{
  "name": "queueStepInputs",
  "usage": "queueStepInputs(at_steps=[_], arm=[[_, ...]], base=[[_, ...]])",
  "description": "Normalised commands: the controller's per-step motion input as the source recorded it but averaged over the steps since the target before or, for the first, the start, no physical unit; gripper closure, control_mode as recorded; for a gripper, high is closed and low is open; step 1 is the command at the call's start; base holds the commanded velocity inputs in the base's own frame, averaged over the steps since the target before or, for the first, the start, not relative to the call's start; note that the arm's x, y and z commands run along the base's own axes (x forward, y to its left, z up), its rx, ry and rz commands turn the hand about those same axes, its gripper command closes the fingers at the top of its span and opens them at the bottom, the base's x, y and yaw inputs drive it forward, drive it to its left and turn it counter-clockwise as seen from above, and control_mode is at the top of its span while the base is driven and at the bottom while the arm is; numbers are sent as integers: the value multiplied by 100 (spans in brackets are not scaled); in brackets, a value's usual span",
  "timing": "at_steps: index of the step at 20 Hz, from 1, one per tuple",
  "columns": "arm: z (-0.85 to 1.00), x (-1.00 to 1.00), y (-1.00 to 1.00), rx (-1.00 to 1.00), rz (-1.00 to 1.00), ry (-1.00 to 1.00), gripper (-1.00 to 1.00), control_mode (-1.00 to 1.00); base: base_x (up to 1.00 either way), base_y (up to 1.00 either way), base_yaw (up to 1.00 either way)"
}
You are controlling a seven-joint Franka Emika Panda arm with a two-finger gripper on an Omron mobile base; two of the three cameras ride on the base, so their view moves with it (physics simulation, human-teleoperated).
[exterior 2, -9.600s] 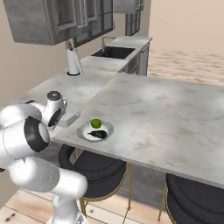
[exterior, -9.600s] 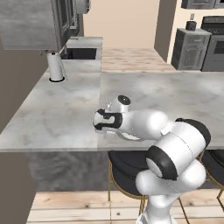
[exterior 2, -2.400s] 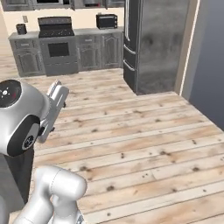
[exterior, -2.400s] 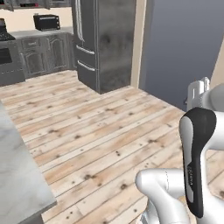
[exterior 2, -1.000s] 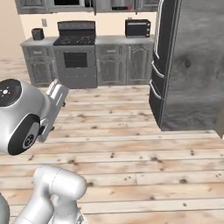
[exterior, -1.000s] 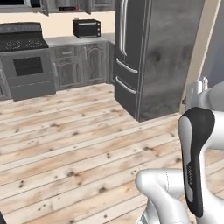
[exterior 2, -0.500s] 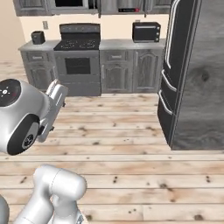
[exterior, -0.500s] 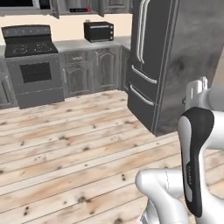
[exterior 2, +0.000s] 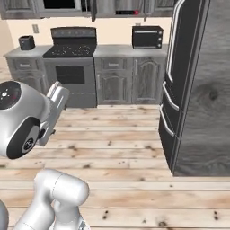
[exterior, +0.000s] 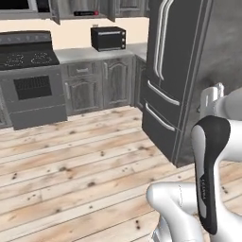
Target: Retrieve the tupperware and aluminum foil from the cabinet and place them on the dining counter near the plate with eggplant and lime to prepare for storing leftovers.
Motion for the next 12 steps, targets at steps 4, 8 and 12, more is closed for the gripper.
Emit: queueStepInputs(at_steps=[4,8,12], arm=[[0,0,0,0,0,0,-100,100],[0,0,0,0,0,0,-100,100],[0,0,0,0,0,0,-100,100]], base=[[100,-30,0],[100,-10,0],[100,-7,0]])
